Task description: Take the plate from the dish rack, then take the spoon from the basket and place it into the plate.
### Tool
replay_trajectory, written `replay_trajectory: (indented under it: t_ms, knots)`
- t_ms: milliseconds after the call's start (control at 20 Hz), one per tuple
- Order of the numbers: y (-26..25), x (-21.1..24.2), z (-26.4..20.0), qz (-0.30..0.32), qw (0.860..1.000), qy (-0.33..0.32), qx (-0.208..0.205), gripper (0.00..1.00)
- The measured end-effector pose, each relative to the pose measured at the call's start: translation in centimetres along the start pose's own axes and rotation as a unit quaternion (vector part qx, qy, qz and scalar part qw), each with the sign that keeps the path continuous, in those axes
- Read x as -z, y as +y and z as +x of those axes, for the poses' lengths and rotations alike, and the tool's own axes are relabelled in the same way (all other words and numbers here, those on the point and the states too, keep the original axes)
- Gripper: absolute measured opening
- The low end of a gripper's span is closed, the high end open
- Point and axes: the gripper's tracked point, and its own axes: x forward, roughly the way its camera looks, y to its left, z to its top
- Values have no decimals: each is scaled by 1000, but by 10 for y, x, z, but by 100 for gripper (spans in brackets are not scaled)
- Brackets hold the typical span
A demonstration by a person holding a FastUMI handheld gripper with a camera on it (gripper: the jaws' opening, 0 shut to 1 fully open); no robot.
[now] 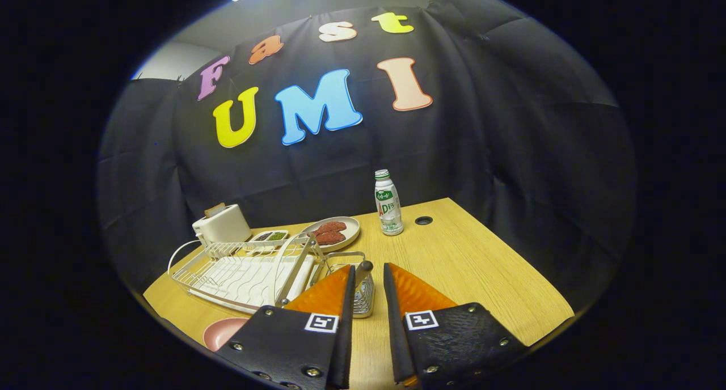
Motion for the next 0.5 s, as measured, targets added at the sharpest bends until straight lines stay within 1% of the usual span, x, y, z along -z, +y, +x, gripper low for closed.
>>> replay_trajectory:
  t_ms: [150,350,500]
  knots:
    - [0,3,17,-7,1000,6,-9,29]
    - [5,-1,38,-21,999,-7,-23,29]
    - [12,9,52,-18,999,1,-34,29]
